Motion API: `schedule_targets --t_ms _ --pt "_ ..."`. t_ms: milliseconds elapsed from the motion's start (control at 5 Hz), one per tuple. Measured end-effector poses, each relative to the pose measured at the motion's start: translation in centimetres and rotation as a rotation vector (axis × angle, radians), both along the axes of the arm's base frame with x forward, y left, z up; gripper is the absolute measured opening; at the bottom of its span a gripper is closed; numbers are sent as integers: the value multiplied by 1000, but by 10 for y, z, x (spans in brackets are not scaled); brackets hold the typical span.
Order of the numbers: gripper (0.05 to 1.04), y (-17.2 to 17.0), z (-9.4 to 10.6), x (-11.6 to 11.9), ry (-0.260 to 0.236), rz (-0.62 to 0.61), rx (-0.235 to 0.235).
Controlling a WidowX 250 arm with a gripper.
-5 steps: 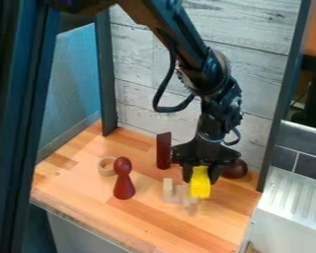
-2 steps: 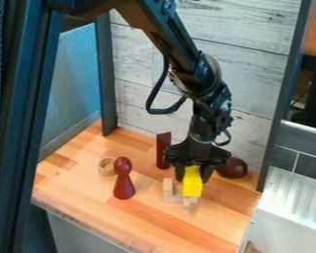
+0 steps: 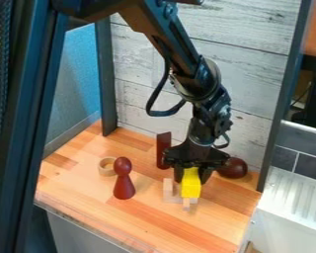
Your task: Put the yellow block on top of another block
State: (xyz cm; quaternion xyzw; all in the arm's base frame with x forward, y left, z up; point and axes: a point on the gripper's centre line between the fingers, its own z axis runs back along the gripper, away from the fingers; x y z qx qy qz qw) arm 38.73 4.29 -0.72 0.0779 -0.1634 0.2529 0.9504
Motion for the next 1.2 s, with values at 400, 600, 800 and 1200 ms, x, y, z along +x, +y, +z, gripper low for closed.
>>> schedule_targets --t_ms 400,600,800,1200 --pt "576 0 -1 -2 5 0 3" --pt "576 -3 -3 -7 23 -10 -21" --pt "576 -2 -4 -11 40 -21 -19" --pt "919 4 -4 -16 64 -18 -26"
